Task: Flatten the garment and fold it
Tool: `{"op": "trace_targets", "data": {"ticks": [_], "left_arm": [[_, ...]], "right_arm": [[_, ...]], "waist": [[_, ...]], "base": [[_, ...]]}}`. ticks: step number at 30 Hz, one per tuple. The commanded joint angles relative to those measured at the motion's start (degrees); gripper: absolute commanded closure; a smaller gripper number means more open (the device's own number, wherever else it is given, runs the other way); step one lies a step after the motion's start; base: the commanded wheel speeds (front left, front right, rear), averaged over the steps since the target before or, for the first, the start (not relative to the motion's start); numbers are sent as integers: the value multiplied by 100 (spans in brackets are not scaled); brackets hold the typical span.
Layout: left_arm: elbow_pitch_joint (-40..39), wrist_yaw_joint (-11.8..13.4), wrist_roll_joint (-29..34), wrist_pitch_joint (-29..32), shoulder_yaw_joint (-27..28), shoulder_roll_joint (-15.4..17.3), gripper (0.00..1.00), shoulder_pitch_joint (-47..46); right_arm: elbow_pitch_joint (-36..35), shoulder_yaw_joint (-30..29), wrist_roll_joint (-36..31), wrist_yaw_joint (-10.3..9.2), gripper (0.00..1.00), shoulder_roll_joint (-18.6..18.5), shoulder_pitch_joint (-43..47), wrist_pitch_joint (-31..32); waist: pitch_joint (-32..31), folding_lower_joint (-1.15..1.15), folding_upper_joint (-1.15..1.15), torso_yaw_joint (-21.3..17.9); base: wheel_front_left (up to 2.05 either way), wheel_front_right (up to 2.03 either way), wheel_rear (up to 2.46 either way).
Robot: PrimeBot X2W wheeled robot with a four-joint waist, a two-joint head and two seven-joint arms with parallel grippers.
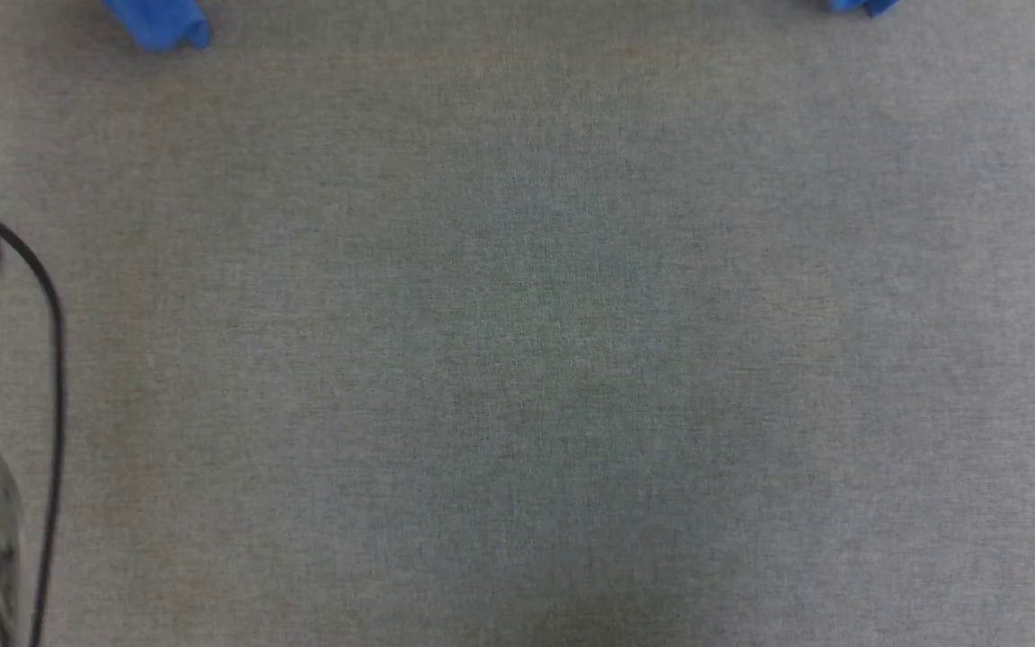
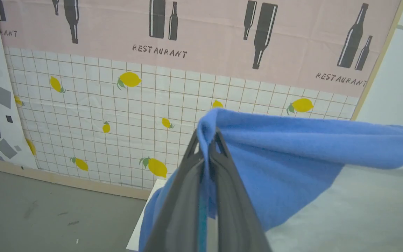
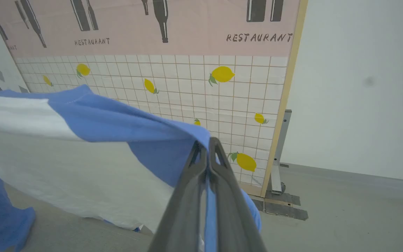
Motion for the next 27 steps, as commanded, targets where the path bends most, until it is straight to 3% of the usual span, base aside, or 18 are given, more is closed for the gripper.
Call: {"op": "trace_targets", "data": {"ticks": [1,8,15,21,27], "left_arm": [[10,-36,37,-81,-7,66,100,347],[-126,-95,-321,-429,79,-289,100,2313],[-578,98,-627,-412,130,-649,100,4708],[-1182,376,-820,54,98,-763,100,6490],[-1940,840,-919,952,88,-586,100,7593]], "right_arm": [[-201,25,168,-55,100,-83,416,-69],[-1124,93,892,-55,100,-23,2965,-225],[-1538,7,1126,-55,100,235,5306,-319],[-1775,-136,1197,-55,100,305,6824,-122],[-2308,-489,1186,-55,100,274,7918,506]], "waist": [[-218,-1,0,31],[-997,-1,0,124],[-1938,-1,0,-35],[-2559,-1,0,-214],[-2845,-1,0,-224]], "base": [[0,0,0],[0,0,0],[0,0,0],[0,0,0],[0,0,0]]}}
